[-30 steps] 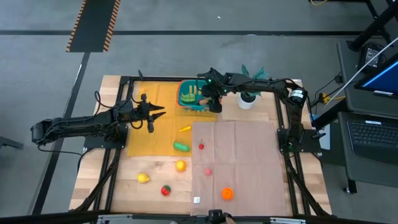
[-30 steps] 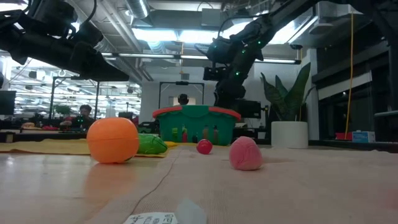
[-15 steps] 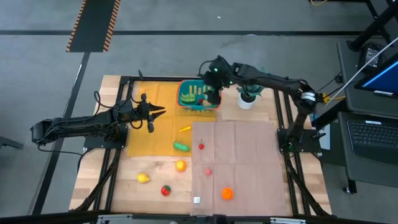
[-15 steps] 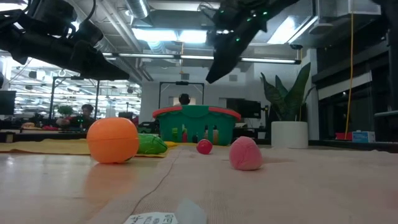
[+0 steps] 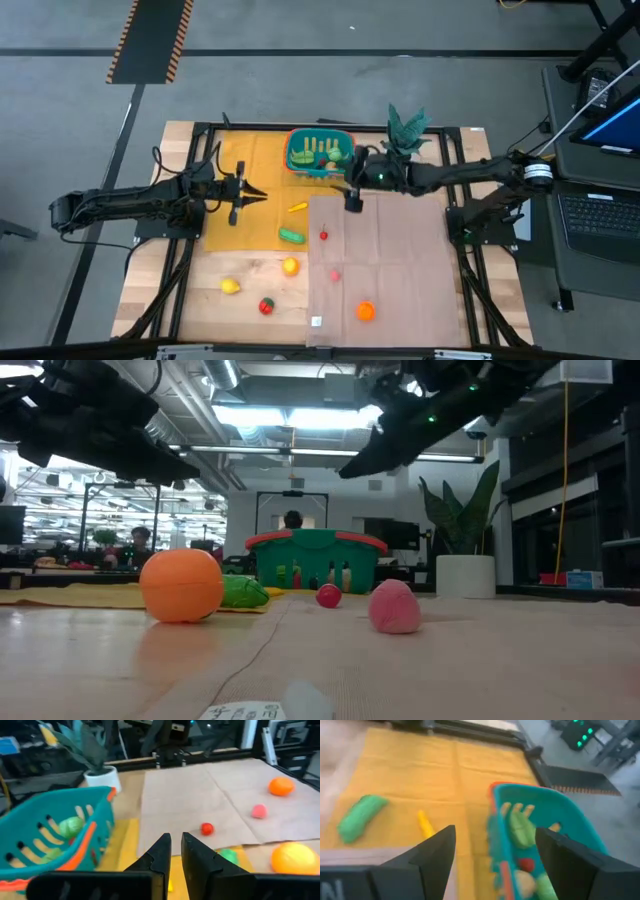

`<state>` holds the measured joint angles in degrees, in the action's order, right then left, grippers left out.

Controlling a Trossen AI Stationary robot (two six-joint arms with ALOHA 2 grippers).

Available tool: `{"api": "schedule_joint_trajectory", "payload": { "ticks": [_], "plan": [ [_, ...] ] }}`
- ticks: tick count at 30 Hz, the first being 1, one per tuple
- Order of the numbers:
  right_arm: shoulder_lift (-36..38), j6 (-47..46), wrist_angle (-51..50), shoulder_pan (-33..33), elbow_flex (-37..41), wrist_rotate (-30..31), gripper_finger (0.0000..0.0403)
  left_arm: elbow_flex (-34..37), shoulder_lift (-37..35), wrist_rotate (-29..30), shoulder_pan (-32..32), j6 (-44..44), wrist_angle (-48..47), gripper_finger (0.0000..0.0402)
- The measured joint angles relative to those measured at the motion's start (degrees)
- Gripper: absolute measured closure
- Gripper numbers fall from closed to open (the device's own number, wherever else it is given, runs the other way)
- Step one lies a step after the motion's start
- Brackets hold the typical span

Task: Pick and placing Produce into tupperware
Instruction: Put the yellow lemon into the blue basket

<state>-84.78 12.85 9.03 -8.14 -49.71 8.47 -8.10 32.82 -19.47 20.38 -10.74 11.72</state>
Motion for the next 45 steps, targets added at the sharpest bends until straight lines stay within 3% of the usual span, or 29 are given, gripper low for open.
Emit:
{"api": "schedule_joint_trajectory", "payload": {
  "ticks": [8,16,21,25,36,45],
  "plan": [
    [0.44,-2.72,1.91,3.99,3.48,0.18,0.0128,-4.38,0.19,3.57,-10.31,4.73,-12.05,0.0382],
    [0.58,-3.66,15.31,5.42,7.58,-0.01,0.0128,-10.48,0.97,22.72,-31.24,10.98,-20.92,0.0399],
    [0.58,-4.92,21.02,5.33,11.93,0.04,0.0128,-13.96,3.15,35.24,-43.55,19.87,-28.51,0.0398],
    [0.58,-6.66,26.38,5.35,15.29,0.01,0.0128,-19.08,8.42,40.66,-51.3,27.69,-34.25,0.0386],
    [0.55,-7.05,31.11,5.99,18.07,0.0,0.0128,-39.73,33.59,42.05,-62.77,53.5,-60.11,0.0356],
    [0.55,-9.62,31.18,7.24,18.07,-0.1,0.0128,-48.02,48.15,31.24,-67.95,65.63,-64.19,0.0335]
  ]
}}
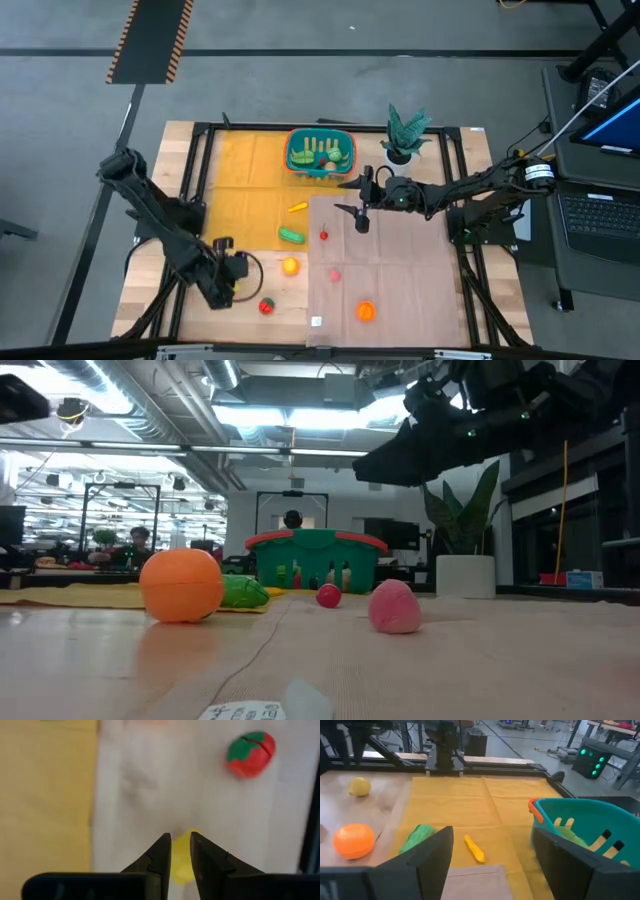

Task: Pick and placing Produce into tupperware
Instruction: Put the yellow lemon into the blue basket

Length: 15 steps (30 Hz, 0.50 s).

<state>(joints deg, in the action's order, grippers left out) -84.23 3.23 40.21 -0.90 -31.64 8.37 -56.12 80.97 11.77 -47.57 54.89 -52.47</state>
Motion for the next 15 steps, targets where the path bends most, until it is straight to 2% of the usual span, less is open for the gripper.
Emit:
{"api": "schedule_joint_trajectory", "payload": {
  "ticks": [8,15],
  "plan": [
    [0.0,-2.04,0.36,1.94,-0.02,0.01,0.0128,-4.97,5.32,-0.56,-7.5,9.02,-1.02,0.0319],
    [-0.04,-4.78,0.37,3.5,-0.02,0.1,0.0128,-5.05,5.83,4.05,-11.74,13.6,-3.2,0.0307]
  ]
}}
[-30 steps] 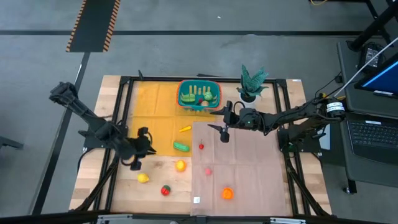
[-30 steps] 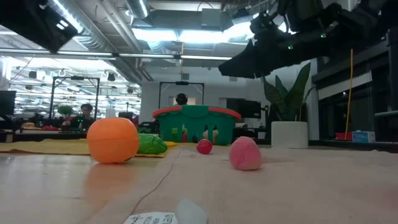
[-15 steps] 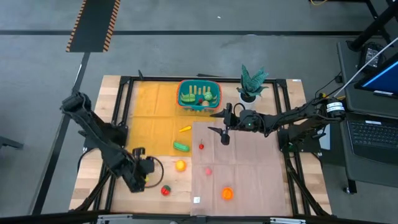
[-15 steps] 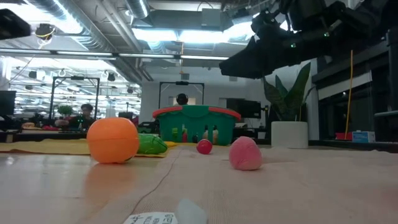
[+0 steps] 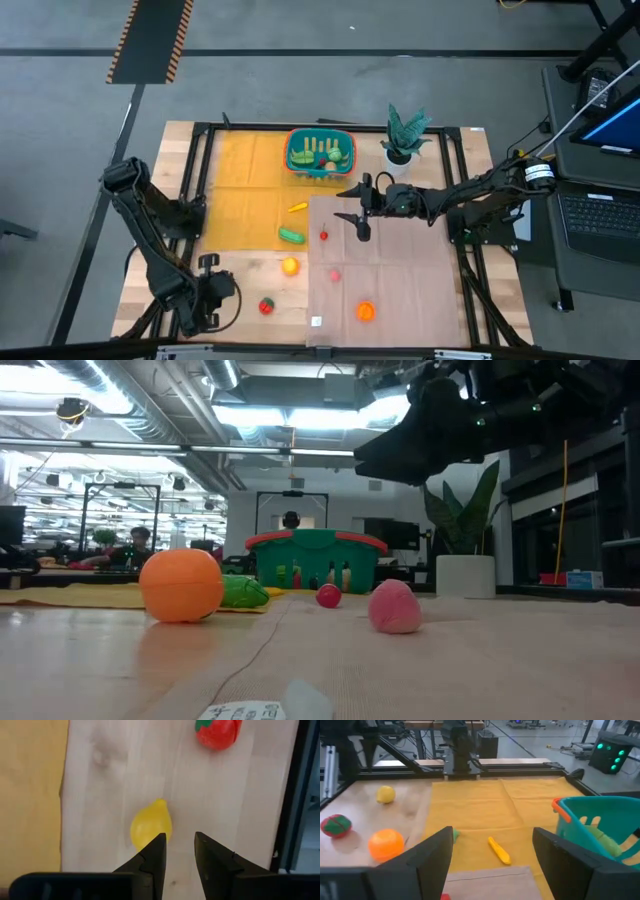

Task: Pick and placing Produce into tupperware
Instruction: Put the yellow lemon into the blue basket

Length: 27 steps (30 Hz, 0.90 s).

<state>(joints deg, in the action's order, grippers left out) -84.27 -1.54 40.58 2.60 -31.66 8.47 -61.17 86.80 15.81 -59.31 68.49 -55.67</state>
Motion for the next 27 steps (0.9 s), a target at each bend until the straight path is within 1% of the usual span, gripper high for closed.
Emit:
{"api": "schedule_joint_trajectory", "payload": {
  "ticks": [6,9,13,17,22,27],
  "plan": [
    [0.0,-1.27,-0.02,0.67,0.0,0.0,0.0128,0.06,0.0,0.16,0.16,0.25,-3.61,0.0298],
    [0.0,-1.26,-0.02,0.67,0.0,0.02,0.0128,0.99,0.0,0.18,0.84,0.25,-3.42,0.0296],
    [0.0,-1.2,-0.02,0.67,0.0,0.02,0.0128,3.54,0.0,-0.58,2.25,-0.04,-1.36,0.0295],
    [0.0,-1.18,-0.02,0.65,0.0,0.02,0.0128,5.24,0.02,-1.59,2.89,-2.14,2.03,0.0303],
    [0.0,-1.14,-0.02,0.65,-0.02,0.02,0.0128,5.51,0.02,-4.39,3.22,-2.99,4.27,0.0314],
    [0.0,-1.06,-0.04,0.65,-0.02,0.02,0.0128,5.51,0.02,-4.62,3.11,-2.99,4.72,0.0324]
  ]
}}
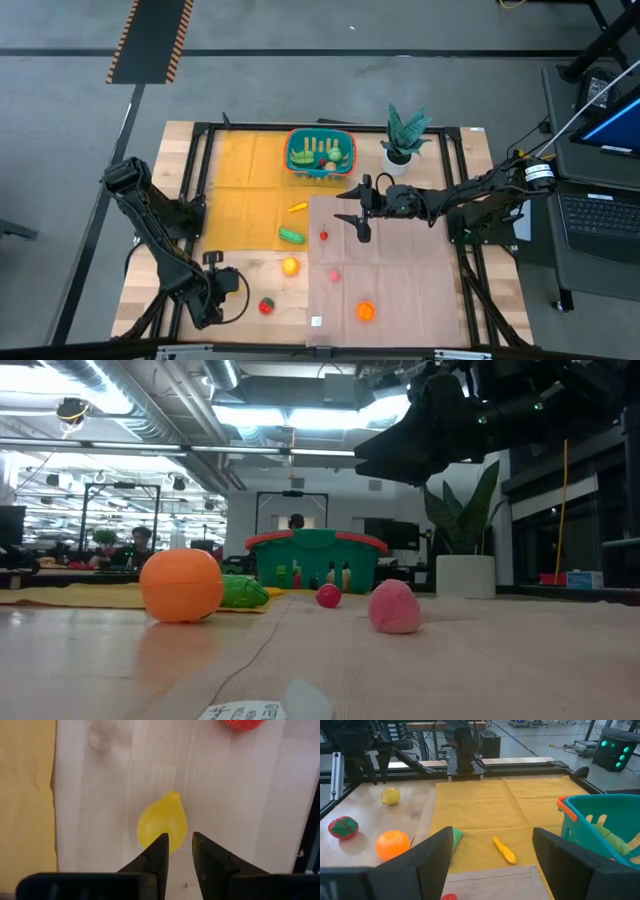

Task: Pick and placing Produce into tupperware
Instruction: Put the yellow lemon into the blue basket

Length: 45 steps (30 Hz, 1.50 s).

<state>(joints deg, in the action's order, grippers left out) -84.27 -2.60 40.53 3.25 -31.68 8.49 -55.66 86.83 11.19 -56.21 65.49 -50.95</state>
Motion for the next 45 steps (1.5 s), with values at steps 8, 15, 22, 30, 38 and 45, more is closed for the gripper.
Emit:
{"api": "schedule_joint_trajectory", "payload": {
  "ticks": [8,15,22,30,38,45],
  "plan": [
    [0.0,-0.2,0.0,0.0,0.0,0.0,0.0128,0.0,0.0,0.01,0.0,-0.04,0.08,0.0338],
    [0.0,-0.34,-0.02,0.0,0.0,-0.02,0.0128,0.0,0.0,-0.33,0.04,2.66,0.43,0.0346],
    [0.0,-0.58,-0.04,0.0,-0.02,-0.02,0.0128,0.0,-0.02,-0.38,0.04,3.04,0.49,0.031],
    [0.0,-1.57,-0.05,0.0,-0.02,-0.02,0.0128,0.0,-0.04,-0.37,0.04,3.1,0.49,0.021],
    [0.0,-1.54,-0.07,0.0,-0.02,-0.02,0.0128,0.0,-0.04,-0.17,0.04,1.81,0.51,0.0161],
    [0.0,-1.52,-0.07,0.0,-0.02,-0.02,0.0128,0.0,-0.04,-0.14,0.04,4.44,0.6,0.0165]
  ]
}}
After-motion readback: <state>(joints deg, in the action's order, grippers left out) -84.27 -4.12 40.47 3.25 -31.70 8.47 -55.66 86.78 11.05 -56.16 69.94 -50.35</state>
